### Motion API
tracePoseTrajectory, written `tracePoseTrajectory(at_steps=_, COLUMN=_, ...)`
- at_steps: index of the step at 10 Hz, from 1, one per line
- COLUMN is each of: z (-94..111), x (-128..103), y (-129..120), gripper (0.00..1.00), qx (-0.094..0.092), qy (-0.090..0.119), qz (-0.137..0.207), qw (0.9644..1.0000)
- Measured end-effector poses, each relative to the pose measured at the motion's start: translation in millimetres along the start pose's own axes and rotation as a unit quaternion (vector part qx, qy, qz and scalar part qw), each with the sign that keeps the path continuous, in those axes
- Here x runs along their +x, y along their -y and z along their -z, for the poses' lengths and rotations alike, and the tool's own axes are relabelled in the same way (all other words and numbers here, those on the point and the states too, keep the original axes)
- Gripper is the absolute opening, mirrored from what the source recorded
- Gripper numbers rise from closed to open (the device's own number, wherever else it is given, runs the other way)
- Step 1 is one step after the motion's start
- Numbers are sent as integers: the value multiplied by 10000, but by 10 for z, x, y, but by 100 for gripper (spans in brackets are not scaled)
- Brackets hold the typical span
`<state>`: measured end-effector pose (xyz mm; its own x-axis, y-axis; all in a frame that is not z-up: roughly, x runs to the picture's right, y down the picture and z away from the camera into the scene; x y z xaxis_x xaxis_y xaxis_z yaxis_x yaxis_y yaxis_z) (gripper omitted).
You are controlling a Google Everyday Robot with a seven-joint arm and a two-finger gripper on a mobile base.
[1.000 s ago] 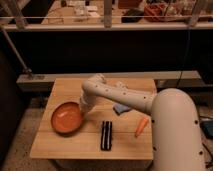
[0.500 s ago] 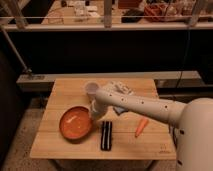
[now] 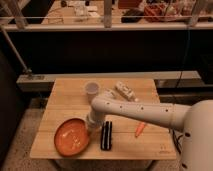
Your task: Drag the ceramic bowl in a circle
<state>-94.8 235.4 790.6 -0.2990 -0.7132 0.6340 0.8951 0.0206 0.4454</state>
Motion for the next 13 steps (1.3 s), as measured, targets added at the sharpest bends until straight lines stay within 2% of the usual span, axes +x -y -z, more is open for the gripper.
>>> tracePoseTrajectory(at_steps=2, z=-91, x=51, y=255, gripper=0, qx=-44, qy=191, qz=415, qw=9989)
tracePoseTrajectory(at_steps=4, z=-176, x=204, y=558, gripper=0, qx=-84, qy=322, qz=929, qw=9951)
tracePoseTrajectory(at_steps=6, z=-197, x=522, y=795, gripper=0, qx=-133, qy=364, qz=1370, qw=9898)
tracePoseTrajectory(at_steps=8, z=-212, x=828, y=871, gripper=0, qx=-186, qy=399, qz=1558, qw=9868)
tracePoseTrajectory(at_steps=10, z=-225, x=1230, y=773, gripper=0, qx=-212, qy=365, qz=1469, qw=9883)
tracePoseTrajectory(at_steps=11, z=-226, x=1392, y=712, gripper=0, qx=-198, qy=318, qz=1347, qw=9902)
tracePoseTrajectory(at_steps=13, z=-151, x=1608, y=466, gripper=0, qx=-92, qy=126, qz=891, qw=9959)
